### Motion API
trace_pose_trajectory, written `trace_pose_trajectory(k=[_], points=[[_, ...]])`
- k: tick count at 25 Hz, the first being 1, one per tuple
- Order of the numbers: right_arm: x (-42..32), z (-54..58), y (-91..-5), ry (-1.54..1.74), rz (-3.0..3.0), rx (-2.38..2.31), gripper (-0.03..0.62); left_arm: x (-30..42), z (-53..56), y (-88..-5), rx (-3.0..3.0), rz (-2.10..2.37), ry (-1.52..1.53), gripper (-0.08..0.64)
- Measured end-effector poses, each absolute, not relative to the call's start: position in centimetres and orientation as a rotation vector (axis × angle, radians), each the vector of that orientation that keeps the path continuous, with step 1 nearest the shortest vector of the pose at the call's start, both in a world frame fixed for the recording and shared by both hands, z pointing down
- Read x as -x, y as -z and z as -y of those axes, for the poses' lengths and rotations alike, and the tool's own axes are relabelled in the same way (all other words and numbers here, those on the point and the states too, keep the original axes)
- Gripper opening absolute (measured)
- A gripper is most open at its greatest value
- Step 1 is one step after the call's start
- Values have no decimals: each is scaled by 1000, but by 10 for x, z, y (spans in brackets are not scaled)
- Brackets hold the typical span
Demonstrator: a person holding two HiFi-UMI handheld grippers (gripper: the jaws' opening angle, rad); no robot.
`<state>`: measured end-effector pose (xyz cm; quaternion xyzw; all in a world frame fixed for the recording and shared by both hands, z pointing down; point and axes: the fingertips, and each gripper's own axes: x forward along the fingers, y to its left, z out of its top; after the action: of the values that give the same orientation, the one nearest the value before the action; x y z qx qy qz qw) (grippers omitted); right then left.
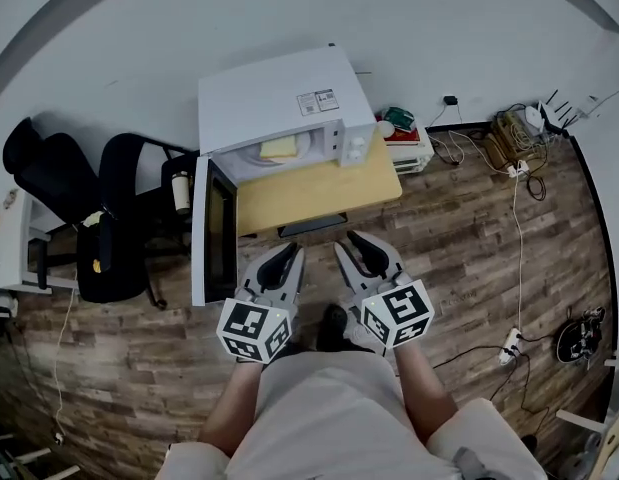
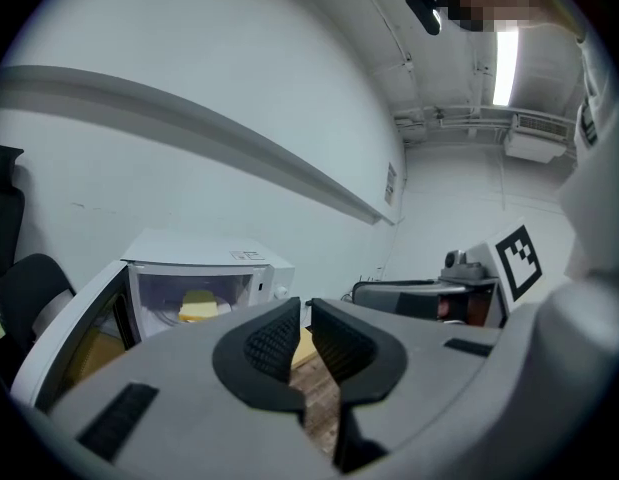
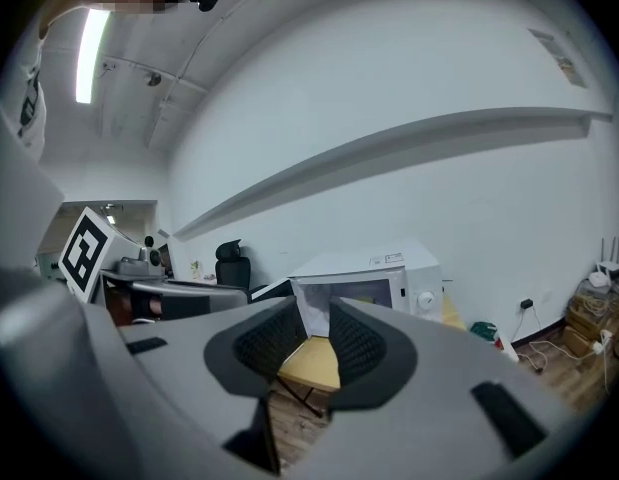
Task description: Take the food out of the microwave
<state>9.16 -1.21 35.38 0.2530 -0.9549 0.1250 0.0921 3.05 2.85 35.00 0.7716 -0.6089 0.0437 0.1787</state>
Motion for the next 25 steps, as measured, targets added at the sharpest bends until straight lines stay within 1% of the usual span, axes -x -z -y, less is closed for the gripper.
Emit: trace_pose_trajectory(k=[9,15,25], points=[[-93,24,-375,-415,2825,-641,103,-40,-21,-364,-2113,1773,-125,15],[-84,31,-384,-444,2816,-621,104,-33,-14,-371,-2099,1779,-141,28],[-51,61,-406,-531,2766,-658,112,3,13,-389,-2086,1747,-132,45]])
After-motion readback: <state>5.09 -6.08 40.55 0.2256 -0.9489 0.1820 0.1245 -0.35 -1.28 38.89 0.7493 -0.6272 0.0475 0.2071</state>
